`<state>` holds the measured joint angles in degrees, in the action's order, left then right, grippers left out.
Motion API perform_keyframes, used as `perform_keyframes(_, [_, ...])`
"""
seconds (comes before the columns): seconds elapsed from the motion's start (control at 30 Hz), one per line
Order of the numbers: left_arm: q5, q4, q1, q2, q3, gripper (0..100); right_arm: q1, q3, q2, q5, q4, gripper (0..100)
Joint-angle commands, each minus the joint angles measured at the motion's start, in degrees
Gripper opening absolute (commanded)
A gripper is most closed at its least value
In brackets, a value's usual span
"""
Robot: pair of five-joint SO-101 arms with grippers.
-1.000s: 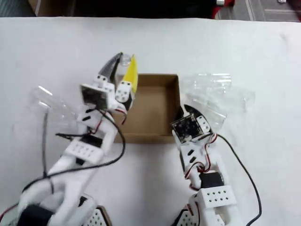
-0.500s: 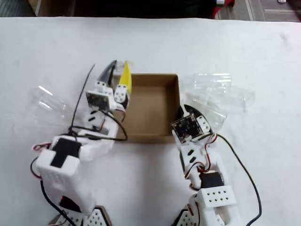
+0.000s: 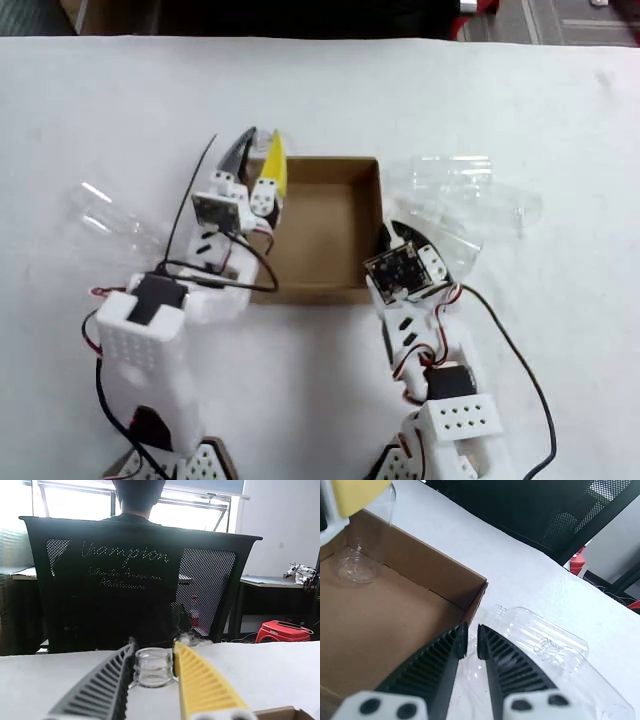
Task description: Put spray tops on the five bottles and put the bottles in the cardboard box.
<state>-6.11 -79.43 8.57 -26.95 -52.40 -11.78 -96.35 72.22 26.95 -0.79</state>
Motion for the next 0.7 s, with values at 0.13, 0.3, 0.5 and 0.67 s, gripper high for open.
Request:
perform_keyframes(0.13, [2.99, -1.85, -1.01, -0.40, 2.37, 3, 0.31, -0.53, -0.40, 0.70, 1.27, 2.5])
perform_keyframes(0.3, [4.22, -1.93, -0.75, -0.04, 0.35, 3, 0.31, -0.53, -0.40, 0.70, 1.27, 2.5])
perform_keyframes(0.5, [3.78, -1.49, -0.75, -0.04, -0.70, 20, 0.31, -0.53, -0.40, 0.70, 1.27, 2.5])
perform_keyframes(0.67, [2.73, -2.02, -0.75, 0.04, -1.14, 20, 0.31, -0.53, -0.40, 0.70, 1.27, 2.5])
